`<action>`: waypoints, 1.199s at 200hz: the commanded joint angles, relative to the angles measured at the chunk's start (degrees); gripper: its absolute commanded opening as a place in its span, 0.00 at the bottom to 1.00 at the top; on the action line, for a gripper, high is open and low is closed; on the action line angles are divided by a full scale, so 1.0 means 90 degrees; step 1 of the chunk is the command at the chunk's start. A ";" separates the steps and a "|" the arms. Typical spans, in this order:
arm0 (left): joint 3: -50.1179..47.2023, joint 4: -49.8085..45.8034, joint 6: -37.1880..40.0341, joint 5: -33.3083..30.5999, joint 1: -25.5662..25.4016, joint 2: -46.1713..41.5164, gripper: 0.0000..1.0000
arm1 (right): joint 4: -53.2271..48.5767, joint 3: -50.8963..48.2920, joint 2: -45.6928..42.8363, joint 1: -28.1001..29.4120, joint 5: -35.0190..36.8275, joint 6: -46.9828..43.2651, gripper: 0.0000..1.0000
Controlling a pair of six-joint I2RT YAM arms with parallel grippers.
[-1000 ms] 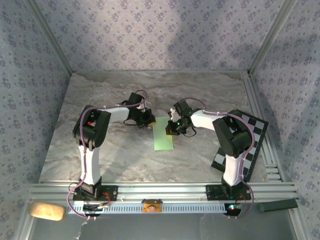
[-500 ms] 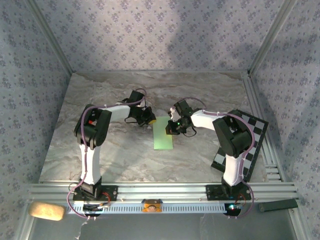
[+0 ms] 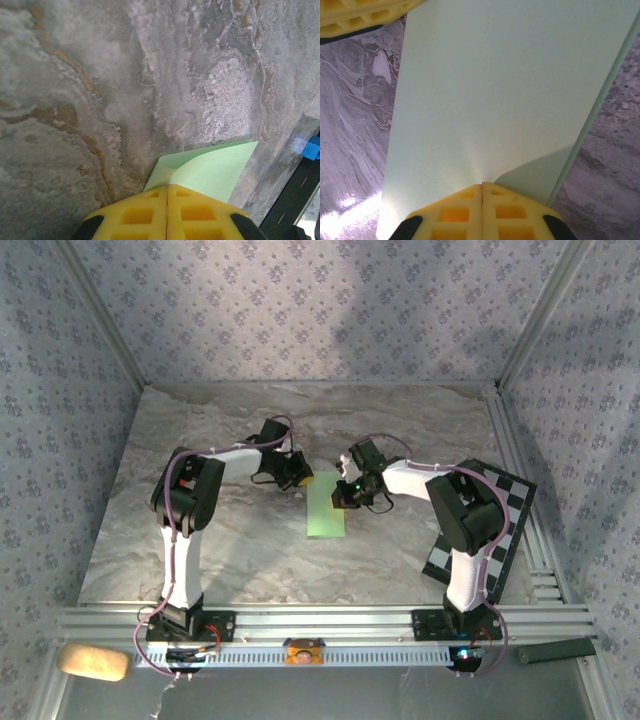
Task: Fold a paper plane with a square sheet of paper (pick it up from the middle)
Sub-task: First fold the square sheet of paper in half at the center of the table.
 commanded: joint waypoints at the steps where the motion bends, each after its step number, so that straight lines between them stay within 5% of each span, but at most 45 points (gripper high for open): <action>1: 0.0037 0.0210 -0.0011 -0.0905 0.0282 0.0249 0.07 | -0.1212 -0.0391 0.0346 -0.0079 0.0431 -0.0154 0.00; 102: -0.0777 0.0538 0.0725 0.0070 0.0149 -0.0931 0.08 | -0.1373 -0.0200 0.0443 -0.0296 0.0299 -0.0468 0.00; 175: -0.0192 0.0738 0.0881 0.0782 -0.0143 -0.0394 0.08 | -0.1401 -0.0194 0.0442 -0.0289 0.0280 -0.0461 0.00; 240: -0.0010 0.0703 0.0859 0.0166 -0.0080 0.0320 0.08 | -0.1370 -0.0266 0.0420 -0.0287 0.0290 -0.0441 0.00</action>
